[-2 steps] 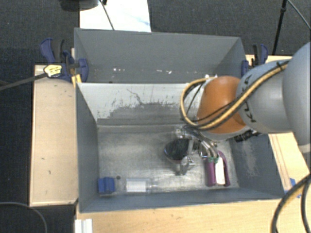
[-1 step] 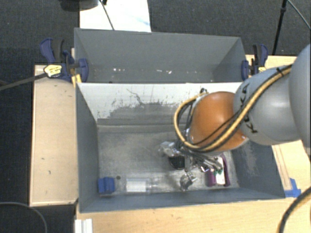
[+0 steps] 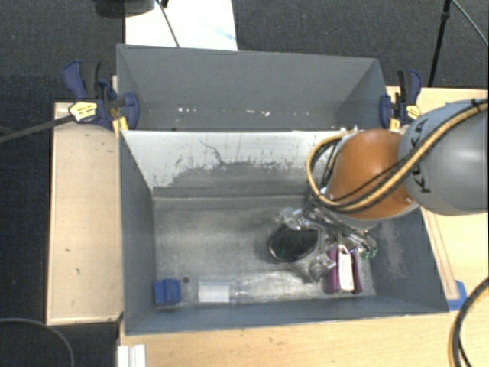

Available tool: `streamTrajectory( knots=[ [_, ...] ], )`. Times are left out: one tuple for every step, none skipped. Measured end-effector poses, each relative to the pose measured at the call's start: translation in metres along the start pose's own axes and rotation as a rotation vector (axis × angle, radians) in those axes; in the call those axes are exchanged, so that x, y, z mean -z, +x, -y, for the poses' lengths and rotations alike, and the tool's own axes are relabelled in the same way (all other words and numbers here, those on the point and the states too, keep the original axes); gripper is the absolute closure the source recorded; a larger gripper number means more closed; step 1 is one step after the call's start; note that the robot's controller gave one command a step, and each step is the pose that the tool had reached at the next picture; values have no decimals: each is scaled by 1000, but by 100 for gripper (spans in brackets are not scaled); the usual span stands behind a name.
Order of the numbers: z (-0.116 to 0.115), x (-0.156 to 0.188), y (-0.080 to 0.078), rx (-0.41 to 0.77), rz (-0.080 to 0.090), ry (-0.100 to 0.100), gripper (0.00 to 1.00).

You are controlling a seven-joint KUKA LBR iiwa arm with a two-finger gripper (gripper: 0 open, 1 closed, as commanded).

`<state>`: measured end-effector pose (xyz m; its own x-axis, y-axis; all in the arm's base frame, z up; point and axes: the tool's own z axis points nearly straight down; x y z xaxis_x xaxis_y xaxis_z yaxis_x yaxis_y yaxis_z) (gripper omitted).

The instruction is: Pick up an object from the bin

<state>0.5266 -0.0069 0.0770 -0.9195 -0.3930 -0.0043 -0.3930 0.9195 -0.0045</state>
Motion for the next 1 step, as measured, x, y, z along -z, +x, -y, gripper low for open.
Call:
streamTrajectory(
  knots=[
    [-5, 0, -1, 8, -1, -4, 100]
  ],
)
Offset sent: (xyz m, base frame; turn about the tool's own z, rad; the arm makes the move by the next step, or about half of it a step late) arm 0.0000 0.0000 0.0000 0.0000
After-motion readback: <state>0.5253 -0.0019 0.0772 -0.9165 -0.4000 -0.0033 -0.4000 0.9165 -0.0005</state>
